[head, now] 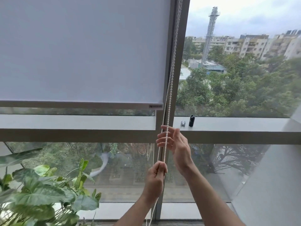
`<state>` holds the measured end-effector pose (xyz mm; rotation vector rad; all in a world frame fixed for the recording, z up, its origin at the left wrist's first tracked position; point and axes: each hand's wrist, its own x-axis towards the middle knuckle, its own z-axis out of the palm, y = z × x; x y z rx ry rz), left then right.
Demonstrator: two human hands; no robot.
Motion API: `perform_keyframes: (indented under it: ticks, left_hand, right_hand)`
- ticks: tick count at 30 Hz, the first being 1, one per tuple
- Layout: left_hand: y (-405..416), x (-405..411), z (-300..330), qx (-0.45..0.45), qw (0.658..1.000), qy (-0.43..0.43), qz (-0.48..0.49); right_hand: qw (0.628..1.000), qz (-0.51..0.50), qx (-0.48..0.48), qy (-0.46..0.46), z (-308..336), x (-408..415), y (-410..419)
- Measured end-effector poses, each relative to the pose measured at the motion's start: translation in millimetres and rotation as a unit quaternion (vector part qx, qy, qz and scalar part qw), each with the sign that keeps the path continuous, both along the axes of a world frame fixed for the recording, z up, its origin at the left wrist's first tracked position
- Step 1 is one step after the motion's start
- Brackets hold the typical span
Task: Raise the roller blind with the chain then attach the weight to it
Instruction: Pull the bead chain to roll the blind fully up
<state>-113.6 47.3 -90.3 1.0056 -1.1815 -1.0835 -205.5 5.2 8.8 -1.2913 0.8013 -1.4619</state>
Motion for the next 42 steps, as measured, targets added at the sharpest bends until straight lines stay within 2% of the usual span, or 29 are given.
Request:
perform_keyframes:
  ticks: [3, 6, 9, 15, 20, 24, 28, 30, 35, 37, 42]
  left_hand:
    - [5.6, -1.0, -13.0, 0.01, 1.0, -0.025, 0.005]
    - [9.8, 0.0, -14.6, 0.004, 0.999, -0.036, 0.015]
    - [6.4, 3.9, -13.1, -0.004, 0.999, -0.045, -0.002]
    - [-6.9, 19.2, -11.2, 0.022, 0.995, -0.076, -0.063]
    - [-25.9, 25.9, 25.6, -0.02, 0.999, -0.029, -0.008]
    - [-34.0, 26.9, 76.4, -0.067, 0.997, 0.05, 0.003]
    - [-34.9, 14.5, 132.1, -0.152, 0.985, 0.054, -0.064]
    - [-34.9, 4.9, 148.6, -0.16, 0.982, 0.059, -0.078]
    - [-37.0, -3.7, 146.3, -0.165, 0.984, 0.065, -0.022]
    - [-36.0, -2.5, 139.9, -0.167, 0.984, 0.056, -0.01]
    - [-27.4, -3.9, 99.9, -0.138, 0.989, 0.045, -0.013]
  right_hand:
    - [0.998, 0.014, -0.056, -0.028, 37.0, 15.4, -1.3]
    - [0.995, -0.026, -0.082, -0.049, 57.6, 25.5, -4.6]
    - [0.99, -0.081, -0.108, -0.046, 59.9, 31.8, -1.7]
    - [0.984, -0.104, -0.143, -0.025, 53.9, 40.9, 2.6]
    - [0.984, -0.129, -0.118, 0.024, 19.0, 43.9, 7.0]
    - [0.986, -0.127, -0.09, 0.054, -27.0, 37.4, 9.7]
    - [0.989, -0.118, -0.06, 0.059, -40.1, 32.9, 9.6]
    - [0.992, -0.103, -0.044, 0.054, -41.5, 33.3, 10.5]
    - [0.999, -0.026, -0.002, 0.021, -43.3, 21.7, 6.4]
    - [0.999, -0.005, 0.017, 0.038, -40.9, 14.0, 3.5]
    - [0.997, -0.053, 0.011, 0.047, 4.4, -3.0, -11.7]
